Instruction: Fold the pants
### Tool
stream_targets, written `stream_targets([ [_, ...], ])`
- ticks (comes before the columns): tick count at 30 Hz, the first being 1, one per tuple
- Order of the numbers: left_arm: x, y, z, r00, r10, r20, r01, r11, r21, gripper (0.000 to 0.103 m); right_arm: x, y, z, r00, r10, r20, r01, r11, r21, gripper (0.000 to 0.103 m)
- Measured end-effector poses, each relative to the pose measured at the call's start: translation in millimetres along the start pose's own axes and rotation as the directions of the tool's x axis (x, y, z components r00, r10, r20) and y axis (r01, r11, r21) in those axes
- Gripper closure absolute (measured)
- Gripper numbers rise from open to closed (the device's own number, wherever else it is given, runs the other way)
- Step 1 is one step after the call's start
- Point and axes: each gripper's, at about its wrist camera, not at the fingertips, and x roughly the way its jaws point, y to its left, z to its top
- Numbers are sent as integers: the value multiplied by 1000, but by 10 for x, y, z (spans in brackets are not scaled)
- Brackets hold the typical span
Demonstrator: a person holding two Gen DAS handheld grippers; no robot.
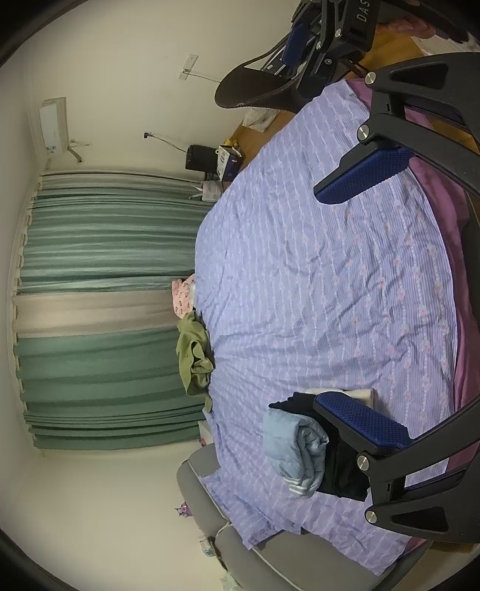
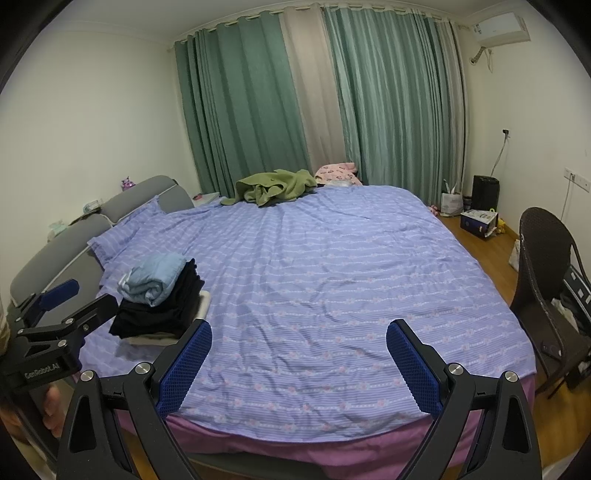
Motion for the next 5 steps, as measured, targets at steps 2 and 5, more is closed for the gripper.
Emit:
stream_targets([
  [2, 8, -1, -2, 1000, -1, -5, 1, 1000, -2, 0, -11, -9, -9, 1000, -2, -1, 2, 1000, 4, 6],
  [5, 28, -16, -2, 1000, -5, -11, 5, 1000, -2, 0, -23, -26, -16, 1000, -5, -2, 5, 1000, 6, 6],
])
